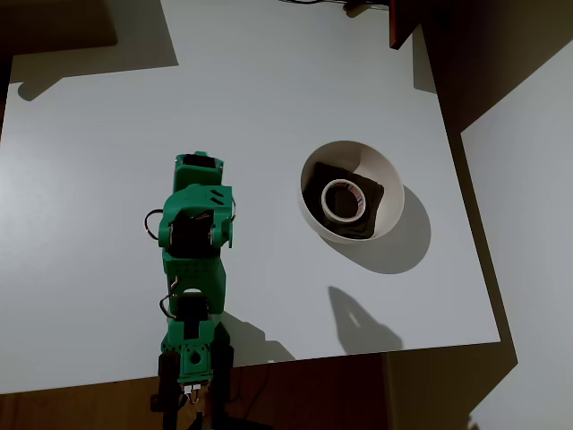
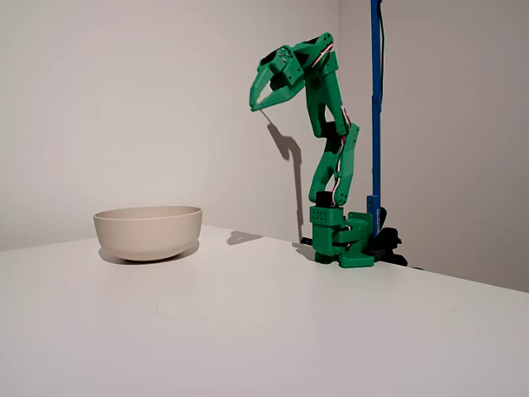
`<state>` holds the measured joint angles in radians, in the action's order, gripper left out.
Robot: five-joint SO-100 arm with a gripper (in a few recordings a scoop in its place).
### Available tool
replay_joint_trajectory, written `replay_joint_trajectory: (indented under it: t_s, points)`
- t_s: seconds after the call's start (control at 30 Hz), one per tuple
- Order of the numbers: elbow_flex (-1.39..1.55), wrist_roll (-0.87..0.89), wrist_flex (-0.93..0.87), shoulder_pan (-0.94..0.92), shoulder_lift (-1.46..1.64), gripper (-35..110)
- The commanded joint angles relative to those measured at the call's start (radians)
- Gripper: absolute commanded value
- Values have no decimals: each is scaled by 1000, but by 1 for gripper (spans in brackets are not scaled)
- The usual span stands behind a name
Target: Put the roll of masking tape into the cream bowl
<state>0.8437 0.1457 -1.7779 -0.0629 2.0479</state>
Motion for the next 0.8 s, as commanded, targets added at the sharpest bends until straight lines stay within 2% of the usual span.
replay_joint_trajectory:
  t_s: [0.0,0.3,0.77]
  points:
    - [114,31,-71,133,175,-8]
    - [612,15,72,222,476,-8]
    - [1223,-54,339,115,747,-8]
